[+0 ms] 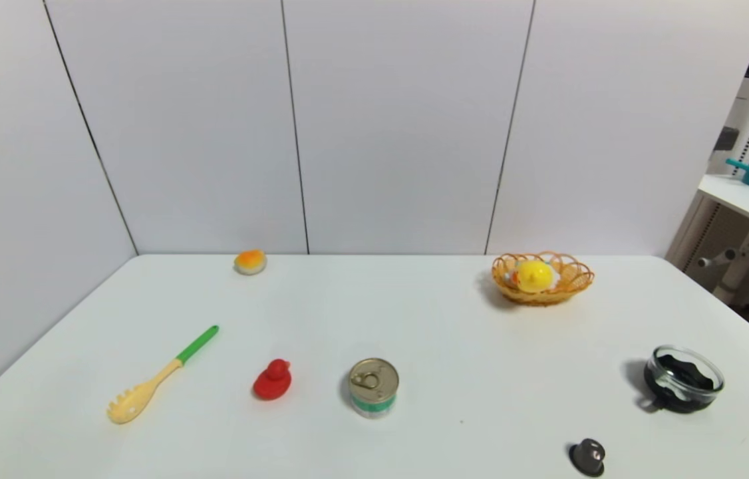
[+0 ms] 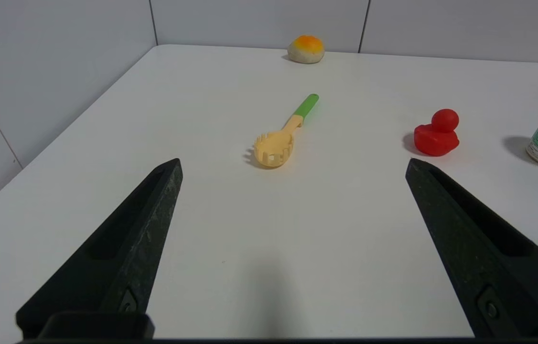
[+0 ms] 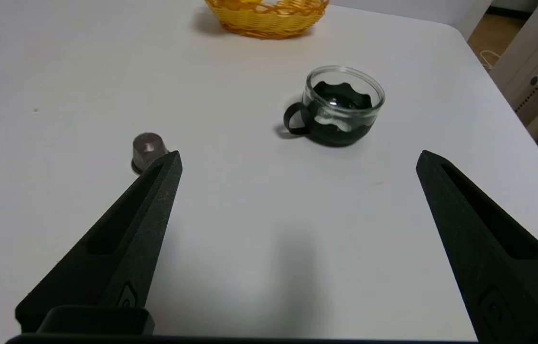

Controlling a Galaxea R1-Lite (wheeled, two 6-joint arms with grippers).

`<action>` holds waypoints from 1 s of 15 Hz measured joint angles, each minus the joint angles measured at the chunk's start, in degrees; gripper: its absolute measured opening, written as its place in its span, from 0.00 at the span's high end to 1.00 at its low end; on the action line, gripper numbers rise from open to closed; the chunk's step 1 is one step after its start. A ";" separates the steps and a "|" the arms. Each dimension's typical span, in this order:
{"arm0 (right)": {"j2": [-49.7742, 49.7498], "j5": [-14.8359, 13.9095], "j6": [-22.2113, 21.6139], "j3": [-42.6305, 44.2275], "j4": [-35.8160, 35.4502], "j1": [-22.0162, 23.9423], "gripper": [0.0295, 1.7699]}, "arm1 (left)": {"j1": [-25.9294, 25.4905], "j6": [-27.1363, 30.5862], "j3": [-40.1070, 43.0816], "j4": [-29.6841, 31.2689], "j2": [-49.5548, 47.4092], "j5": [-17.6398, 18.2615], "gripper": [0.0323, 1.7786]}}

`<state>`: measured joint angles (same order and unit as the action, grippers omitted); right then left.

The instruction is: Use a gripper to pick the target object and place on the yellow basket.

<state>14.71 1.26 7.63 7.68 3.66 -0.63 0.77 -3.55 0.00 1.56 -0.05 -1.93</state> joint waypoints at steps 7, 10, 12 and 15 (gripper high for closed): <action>-13.73 -1.99 -7.23 -7.39 -5.39 0.79 0.04 | 0.02 0.00 0.00 0.00 0.00 0.00 0.05; -14.69 -2.02 -7.36 -7.61 -6.30 0.82 0.04 | 0.02 -0.02 0.00 0.00 0.00 -0.07 0.05; -14.82 -1.99 -7.23 -7.63 -6.38 0.79 0.04 | 0.02 -0.02 0.00 0.00 0.00 -0.02 0.05; -14.82 -1.99 -7.36 -7.66 -6.41 0.79 0.04 | 0.02 -0.02 0.00 0.00 0.00 0.02 0.05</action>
<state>-0.11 -0.73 0.27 0.02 -2.76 0.16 0.79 -3.57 0.00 1.56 -0.05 -1.90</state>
